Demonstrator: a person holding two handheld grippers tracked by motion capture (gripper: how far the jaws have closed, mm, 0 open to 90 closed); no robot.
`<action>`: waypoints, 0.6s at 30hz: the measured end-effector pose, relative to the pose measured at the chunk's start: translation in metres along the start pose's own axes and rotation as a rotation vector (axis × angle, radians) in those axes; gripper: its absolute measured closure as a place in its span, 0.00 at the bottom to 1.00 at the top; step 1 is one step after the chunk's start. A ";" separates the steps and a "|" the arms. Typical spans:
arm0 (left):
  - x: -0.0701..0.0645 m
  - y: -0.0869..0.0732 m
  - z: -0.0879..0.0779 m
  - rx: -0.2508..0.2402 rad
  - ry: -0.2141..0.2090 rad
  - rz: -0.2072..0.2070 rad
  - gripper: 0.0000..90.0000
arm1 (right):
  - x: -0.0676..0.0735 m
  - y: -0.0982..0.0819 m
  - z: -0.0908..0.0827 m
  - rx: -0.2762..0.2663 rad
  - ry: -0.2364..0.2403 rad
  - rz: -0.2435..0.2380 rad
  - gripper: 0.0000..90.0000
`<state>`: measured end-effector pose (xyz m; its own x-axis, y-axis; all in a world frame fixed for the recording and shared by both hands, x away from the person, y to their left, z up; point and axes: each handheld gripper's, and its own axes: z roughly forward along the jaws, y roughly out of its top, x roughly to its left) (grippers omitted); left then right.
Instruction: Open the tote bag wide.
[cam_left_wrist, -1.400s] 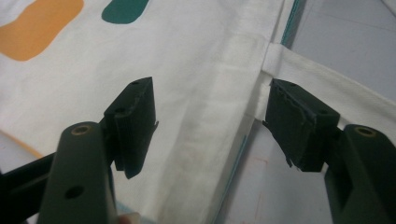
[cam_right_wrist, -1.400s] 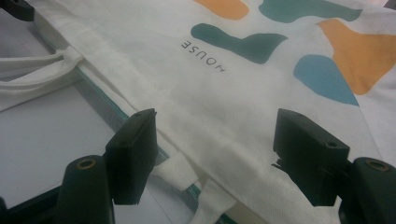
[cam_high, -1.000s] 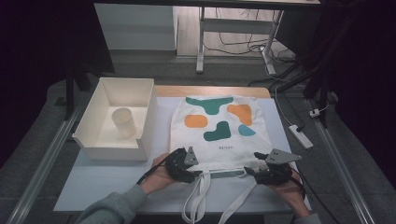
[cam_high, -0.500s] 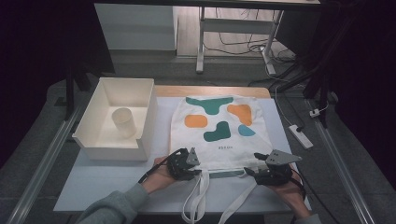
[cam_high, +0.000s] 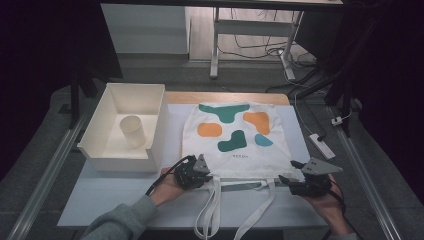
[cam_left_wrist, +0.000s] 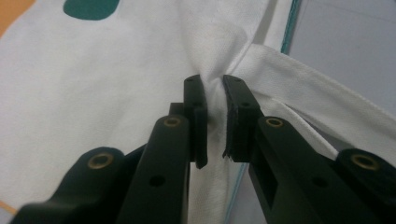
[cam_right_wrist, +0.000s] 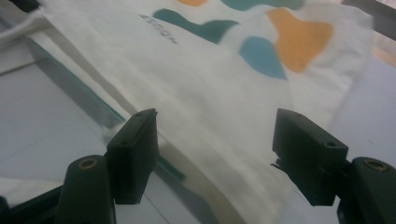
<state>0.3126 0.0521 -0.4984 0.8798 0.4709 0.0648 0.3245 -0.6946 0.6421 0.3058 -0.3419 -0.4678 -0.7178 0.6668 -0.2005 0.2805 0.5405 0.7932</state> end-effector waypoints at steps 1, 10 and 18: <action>0.001 0.000 -0.002 -0.012 0.008 0.000 0.92 | -0.003 -0.005 -0.004 -0.001 -0.002 0.025 0.36; 0.015 0.011 -0.024 -0.138 0.019 -0.057 0.93 | 0.032 0.012 0.007 0.015 0.155 -0.058 0.40; 0.025 0.027 -0.033 -0.197 0.030 -0.084 0.93 | 0.067 0.031 0.035 0.062 0.252 -0.146 0.42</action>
<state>0.3322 0.0634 -0.4544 0.8410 0.5405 0.0260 0.3192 -0.5344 0.7827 0.2887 -0.2625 -0.4765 -0.8867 0.4358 -0.1546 0.1960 0.6569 0.7280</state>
